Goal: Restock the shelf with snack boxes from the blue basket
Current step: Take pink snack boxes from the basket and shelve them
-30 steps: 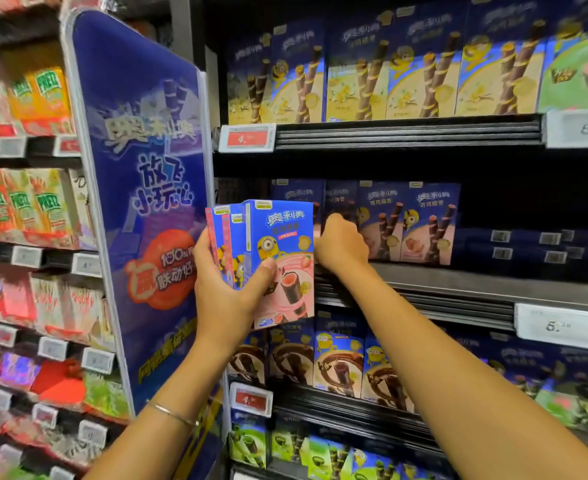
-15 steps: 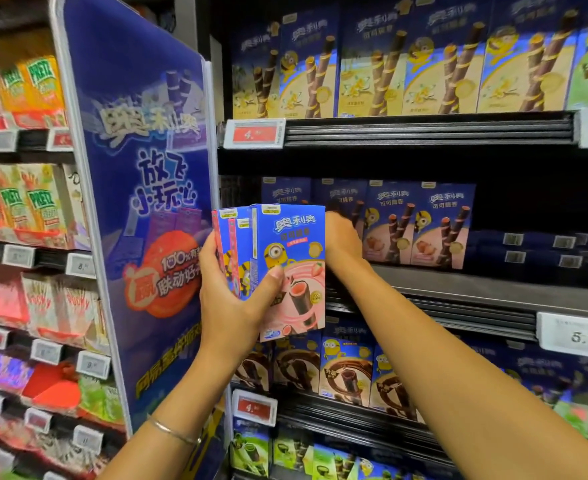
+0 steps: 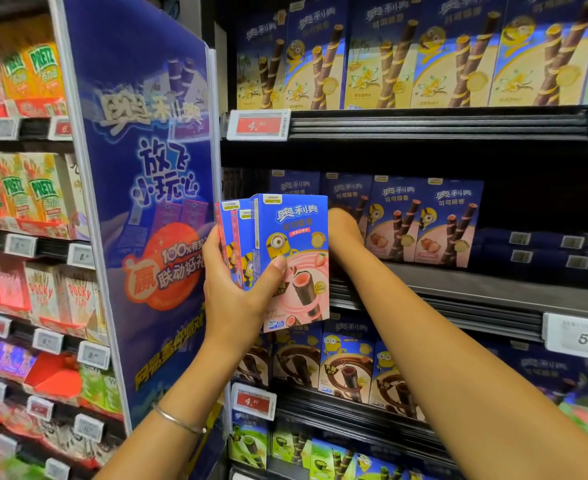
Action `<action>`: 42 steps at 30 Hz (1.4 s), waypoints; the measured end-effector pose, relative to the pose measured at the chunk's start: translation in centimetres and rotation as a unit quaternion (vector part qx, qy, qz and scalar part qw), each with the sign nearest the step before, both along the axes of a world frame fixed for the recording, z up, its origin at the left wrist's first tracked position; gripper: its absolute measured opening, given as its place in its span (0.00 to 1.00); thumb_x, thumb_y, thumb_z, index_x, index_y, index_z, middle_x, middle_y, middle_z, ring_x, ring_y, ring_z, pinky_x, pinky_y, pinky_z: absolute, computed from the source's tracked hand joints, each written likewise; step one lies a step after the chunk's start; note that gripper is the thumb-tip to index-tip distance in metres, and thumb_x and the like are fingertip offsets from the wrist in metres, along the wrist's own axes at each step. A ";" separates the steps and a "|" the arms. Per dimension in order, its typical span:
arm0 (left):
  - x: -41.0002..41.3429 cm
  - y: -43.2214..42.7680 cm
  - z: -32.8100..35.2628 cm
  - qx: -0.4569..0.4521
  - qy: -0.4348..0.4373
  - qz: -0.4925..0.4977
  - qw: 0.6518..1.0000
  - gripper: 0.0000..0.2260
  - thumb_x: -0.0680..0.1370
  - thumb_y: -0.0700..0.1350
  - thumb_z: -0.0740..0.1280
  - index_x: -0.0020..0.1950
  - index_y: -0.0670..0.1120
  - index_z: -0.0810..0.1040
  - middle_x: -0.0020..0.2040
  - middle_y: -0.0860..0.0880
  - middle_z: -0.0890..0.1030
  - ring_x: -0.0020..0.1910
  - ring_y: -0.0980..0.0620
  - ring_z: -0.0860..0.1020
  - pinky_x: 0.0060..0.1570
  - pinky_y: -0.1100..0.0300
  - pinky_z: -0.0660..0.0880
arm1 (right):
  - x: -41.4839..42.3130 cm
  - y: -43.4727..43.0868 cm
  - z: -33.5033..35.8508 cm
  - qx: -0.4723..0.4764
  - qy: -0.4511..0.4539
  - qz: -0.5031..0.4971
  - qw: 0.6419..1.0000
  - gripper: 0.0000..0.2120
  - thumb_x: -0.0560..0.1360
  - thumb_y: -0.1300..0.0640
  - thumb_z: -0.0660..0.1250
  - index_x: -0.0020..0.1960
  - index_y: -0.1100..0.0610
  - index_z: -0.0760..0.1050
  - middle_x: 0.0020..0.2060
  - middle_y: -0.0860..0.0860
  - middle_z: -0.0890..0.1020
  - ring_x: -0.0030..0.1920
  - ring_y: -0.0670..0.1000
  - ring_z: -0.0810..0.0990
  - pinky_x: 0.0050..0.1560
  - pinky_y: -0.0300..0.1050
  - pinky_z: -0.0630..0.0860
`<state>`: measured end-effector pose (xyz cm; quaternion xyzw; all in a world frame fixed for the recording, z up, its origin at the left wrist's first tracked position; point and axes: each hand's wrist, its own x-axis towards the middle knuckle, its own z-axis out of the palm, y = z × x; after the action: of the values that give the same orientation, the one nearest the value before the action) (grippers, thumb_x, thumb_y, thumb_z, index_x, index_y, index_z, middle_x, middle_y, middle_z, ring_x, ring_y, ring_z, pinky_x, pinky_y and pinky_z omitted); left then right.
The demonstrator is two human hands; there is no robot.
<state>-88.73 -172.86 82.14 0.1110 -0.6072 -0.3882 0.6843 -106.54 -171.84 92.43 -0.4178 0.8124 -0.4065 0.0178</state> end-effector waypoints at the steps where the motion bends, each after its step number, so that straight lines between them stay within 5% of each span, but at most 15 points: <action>1: -0.1 0.0 0.0 0.003 0.001 -0.002 1.000 0.40 0.71 0.59 0.79 0.77 0.46 0.68 0.65 0.54 0.83 0.63 0.50 0.84 0.62 0.47 0.81 | -0.2 0.2 -0.2 -0.012 0.002 -0.006 1.000 0.17 0.80 0.52 0.65 0.35 0.55 0.65 0.42 0.55 0.76 0.43 0.56 0.73 0.45 0.49 0.71; 10: -0.6 0.5 0.3 0.012 0.005 0.003 1.000 0.39 0.71 0.57 0.77 0.77 0.44 0.67 0.64 0.53 0.82 0.62 0.51 0.84 0.60 0.51 0.81 | -0.5 0.5 -0.9 -0.014 0.031 -0.006 0.999 0.18 0.81 0.53 0.64 0.35 0.55 0.65 0.35 0.51 0.71 0.34 0.50 0.70 0.42 0.47 0.70; 13: -0.6 0.6 0.4 0.012 0.001 0.005 1.000 0.38 0.72 0.57 0.77 0.77 0.44 0.67 0.62 0.57 0.83 0.61 0.53 0.84 0.56 0.60 0.80 | -0.5 0.5 -0.8 -0.004 0.023 -0.010 1.000 0.18 0.80 0.53 0.65 0.35 0.56 0.65 0.33 0.50 0.70 0.32 0.49 0.68 0.42 0.47 0.69; 21: -0.6 0.9 0.5 0.020 -0.001 0.005 1.000 0.39 0.71 0.57 0.77 0.77 0.44 0.67 0.62 0.56 0.84 0.60 0.53 0.85 0.57 0.58 0.81 | -0.5 1.3 -0.6 -0.054 0.031 0.000 0.998 0.18 0.80 0.50 0.66 0.36 0.56 0.67 0.37 0.51 0.74 0.40 0.53 0.74 0.40 0.45 0.70; 24: -0.9 1.3 0.6 0.028 0.008 -0.010 1.000 0.40 0.70 0.57 0.77 0.77 0.43 0.67 0.63 0.52 0.84 0.60 0.51 0.85 0.60 0.52 0.81 | 0.5 3.7 -0.6 -0.214 -0.117 0.082 0.967 0.21 0.78 0.39 0.66 0.45 0.59 0.73 0.37 0.51 0.81 0.39 0.50 0.81 0.36 0.42 0.72; 27: -1.5 1.9 1.2 0.048 0.010 -0.021 0.999 0.40 0.68 0.58 0.77 0.75 0.42 0.68 0.63 0.50 0.83 0.59 0.52 0.85 0.56 0.56 0.81 | 1.9 7.5 -1.0 -0.211 -0.242 0.260 0.911 0.27 0.76 0.31 0.61 0.51 0.55 0.80 0.39 0.50 0.86 0.40 0.49 0.86 0.39 0.44 0.81; 29: -1.9 2.2 1.7 0.070 0.019 -0.043 0.996 0.41 0.68 0.57 0.77 0.74 0.40 0.69 0.63 0.45 0.83 0.59 0.49 0.85 0.54 0.55 0.83 | 2.3 9.6 -1.9 -0.191 -0.213 0.295 0.912 0.24 0.75 0.36 0.67 0.57 0.56 0.79 0.49 0.54 0.87 0.50 0.55 0.87 0.51 0.54 0.84; 32: -2.4 2.7 2.4 0.100 0.018 -0.090 0.991 0.39 0.70 0.58 0.77 0.73 0.38 0.70 0.61 0.44 0.86 0.57 0.44 0.87 0.53 0.48 0.85 | 2.3 11.7 -2.7 -0.175 -0.156 0.285 0.929 0.17 0.76 0.48 0.73 0.60 0.56 0.78 0.51 0.49 0.87 0.50 0.49 0.87 0.50 0.52 0.85; 36: -3.7 2.4 2.1 0.125 -0.021 -0.048 0.991 0.27 0.85 0.61 0.61 0.69 0.38 0.70 0.39 0.67 0.84 0.37 0.65 0.84 0.32 0.69 0.78 | 1.9 13.4 -2.7 -0.167 -0.201 0.266 0.928 0.16 0.77 0.51 0.72 0.61 0.58 0.77 0.51 0.52 0.87 0.51 0.52 0.87 0.55 0.59 0.83; 40: -4.1 2.4 1.8 0.136 -0.038 -0.025 0.990 0.18 0.87 0.54 0.63 0.69 0.42 0.72 0.55 0.53 0.87 0.47 0.62 0.86 0.39 0.68 0.79 | 1.6 14.3 -3.0 -0.209 -0.249 0.255 0.911 0.13 0.80 0.56 0.68 0.61 0.62 0.78 0.53 0.57 0.86 0.50 0.55 0.86 0.45 0.50 0.83; 42: -4.2 2.4 1.8 0.141 -0.034 -0.011 0.989 0.14 0.87 0.53 0.63 0.66 0.45 0.72 0.49 0.54 0.87 0.43 0.65 0.85 0.36 0.71 0.77 | 1.2 14.8 -3.0 -0.251 -0.327 0.250 0.876 0.13 0.81 0.58 0.65 0.62 0.64 0.78 0.57 0.61 0.84 0.55 0.60 0.84 0.48 0.53 0.82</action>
<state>-92.88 -170.46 83.92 0.2123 -0.5704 -0.4736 0.6366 -105.29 -157.08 89.44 -0.4404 0.4996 -0.6922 0.2782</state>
